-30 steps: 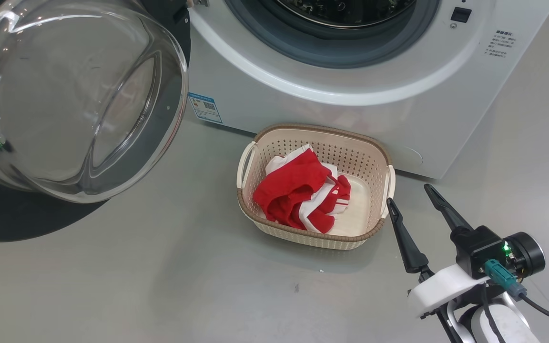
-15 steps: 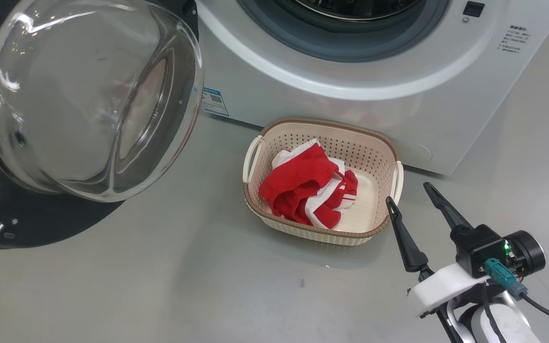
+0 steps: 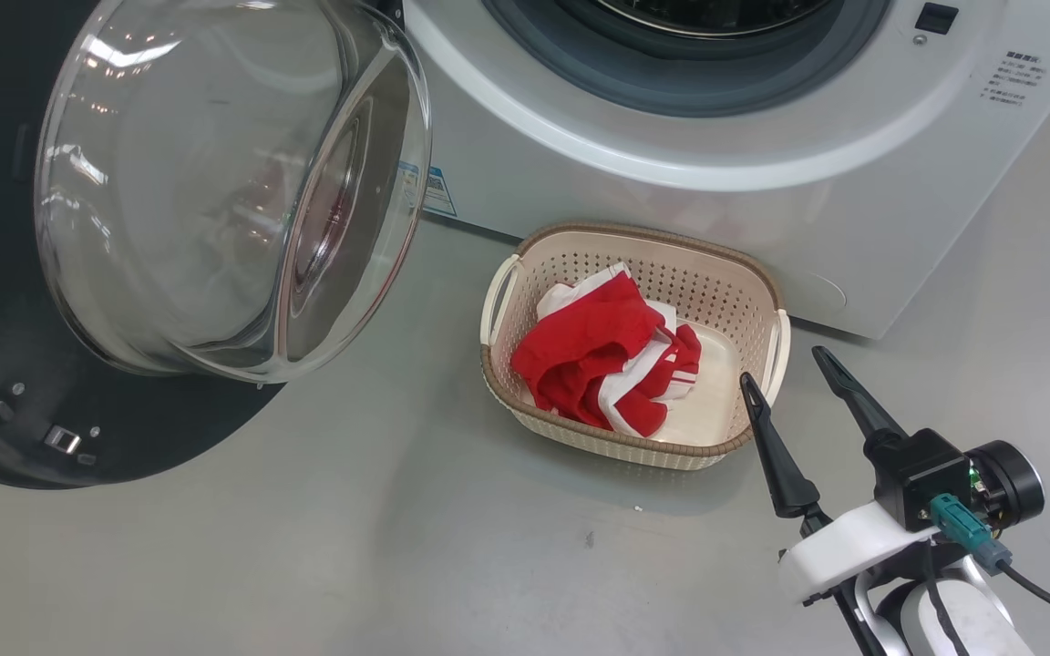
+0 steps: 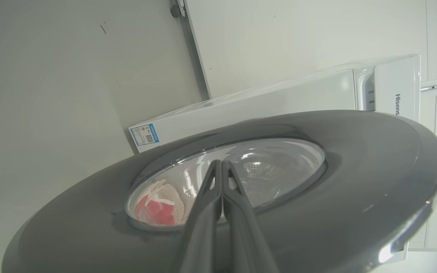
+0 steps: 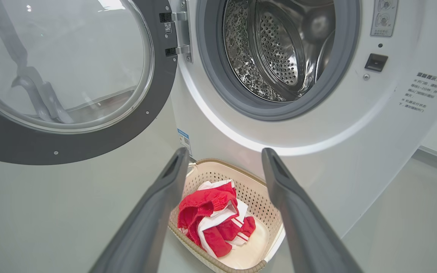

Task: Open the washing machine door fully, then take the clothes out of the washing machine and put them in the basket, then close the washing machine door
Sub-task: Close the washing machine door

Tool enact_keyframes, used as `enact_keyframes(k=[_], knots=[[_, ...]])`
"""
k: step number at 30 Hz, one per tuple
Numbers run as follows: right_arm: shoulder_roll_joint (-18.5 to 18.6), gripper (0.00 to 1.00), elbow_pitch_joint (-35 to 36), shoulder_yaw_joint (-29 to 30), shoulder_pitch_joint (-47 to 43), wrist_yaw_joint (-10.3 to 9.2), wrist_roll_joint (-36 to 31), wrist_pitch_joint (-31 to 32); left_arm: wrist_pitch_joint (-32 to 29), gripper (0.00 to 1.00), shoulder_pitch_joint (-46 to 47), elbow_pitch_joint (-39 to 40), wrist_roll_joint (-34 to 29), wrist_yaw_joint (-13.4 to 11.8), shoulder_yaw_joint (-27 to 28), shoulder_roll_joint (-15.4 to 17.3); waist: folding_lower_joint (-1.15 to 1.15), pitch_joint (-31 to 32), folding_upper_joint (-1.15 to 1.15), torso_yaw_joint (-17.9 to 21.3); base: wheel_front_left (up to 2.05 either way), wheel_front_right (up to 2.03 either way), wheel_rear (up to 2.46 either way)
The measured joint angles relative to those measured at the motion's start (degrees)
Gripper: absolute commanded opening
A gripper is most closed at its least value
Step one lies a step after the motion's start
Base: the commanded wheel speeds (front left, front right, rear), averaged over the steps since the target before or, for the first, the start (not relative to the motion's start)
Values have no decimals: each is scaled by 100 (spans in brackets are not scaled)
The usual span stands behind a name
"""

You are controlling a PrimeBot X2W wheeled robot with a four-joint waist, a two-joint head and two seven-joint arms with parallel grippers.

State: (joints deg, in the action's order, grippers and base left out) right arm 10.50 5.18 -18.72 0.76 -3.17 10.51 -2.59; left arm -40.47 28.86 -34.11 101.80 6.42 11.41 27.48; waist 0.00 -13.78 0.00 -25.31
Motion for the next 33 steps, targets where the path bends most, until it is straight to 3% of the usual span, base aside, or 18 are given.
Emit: enact_keyframes(k=[12, 21, 33], knots=[[-171, 100, -52, 23, 87, -53, 15, -201, -591, 0, -387, 599, 121, 44, -43, -43, 0, -26, 0, 83, 0, 0, 0], [-283, 100, -213, 102, 115, -60, 57, -412, -961, 0, -630, 1378, 310, 45, -156, -308, 0, -29, 0, 217, 0, 0, 0], [-376, 100, -410, 140, 230, -102, 118, -693, -1305, 0, -1092, 2304, 309, 45, -244, -345, 0, 20, 0, 473, 0, 0, 0]])
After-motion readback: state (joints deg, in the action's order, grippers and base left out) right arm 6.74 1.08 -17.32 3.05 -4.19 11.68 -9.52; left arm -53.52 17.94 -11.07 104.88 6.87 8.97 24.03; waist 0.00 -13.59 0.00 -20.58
